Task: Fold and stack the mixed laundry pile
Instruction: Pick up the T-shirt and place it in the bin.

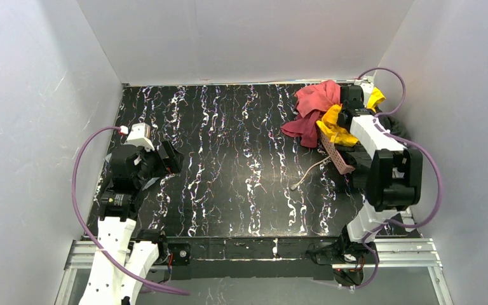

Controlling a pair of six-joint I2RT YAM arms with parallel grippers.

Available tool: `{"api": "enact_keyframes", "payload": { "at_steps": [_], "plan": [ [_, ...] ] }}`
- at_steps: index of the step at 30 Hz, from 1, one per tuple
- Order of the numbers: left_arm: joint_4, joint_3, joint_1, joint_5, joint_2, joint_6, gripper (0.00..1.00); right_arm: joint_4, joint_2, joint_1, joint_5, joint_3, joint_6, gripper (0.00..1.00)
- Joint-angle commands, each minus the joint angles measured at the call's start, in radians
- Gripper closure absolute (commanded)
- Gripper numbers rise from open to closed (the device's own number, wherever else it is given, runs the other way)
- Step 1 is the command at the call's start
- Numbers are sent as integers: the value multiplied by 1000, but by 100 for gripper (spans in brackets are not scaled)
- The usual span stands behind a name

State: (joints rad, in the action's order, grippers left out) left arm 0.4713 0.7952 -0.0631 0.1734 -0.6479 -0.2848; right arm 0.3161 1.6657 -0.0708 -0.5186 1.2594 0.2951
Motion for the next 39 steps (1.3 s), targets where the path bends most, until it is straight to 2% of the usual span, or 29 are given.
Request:
{"api": "enact_keyframes", "payload": {
  "at_steps": [1,5,7,9,11,13,16,20,25,30,34,39],
  "plan": [
    [-5,0,-6,18,-5,6,2,-74,117,60,24,51,28,99],
    [-5,1,-6,17,-9,6,2,-44,223,108,54,182,9,99],
    [-5,-1,-6,18,-9,6,2,-12,227,109,63,242,-6,92],
    [-4,0,-7,19,-9,7,2,3,185,109,76,264,-10,75],
    [-3,1,-7,19,-6,7,2,-14,108,109,95,250,-5,50],
    [-3,1,-6,18,-4,7,2,-10,20,109,133,238,-5,30],
    [-5,-1,-6,21,-1,6,2,-3,-87,104,249,226,-9,13],
    [-8,-1,-6,30,-1,4,2,-2,-146,56,339,244,-57,2],
    [-8,-1,-6,31,-2,4,2,25,-70,-57,327,312,-156,1],
    [-9,0,-6,31,-9,6,2,77,68,-142,207,388,-216,2],
    [-10,1,-6,31,-19,5,2,106,172,-161,91,441,-226,10],
    [-5,-2,-6,22,-42,4,2,116,268,-168,73,489,-256,25]
  ]
}}
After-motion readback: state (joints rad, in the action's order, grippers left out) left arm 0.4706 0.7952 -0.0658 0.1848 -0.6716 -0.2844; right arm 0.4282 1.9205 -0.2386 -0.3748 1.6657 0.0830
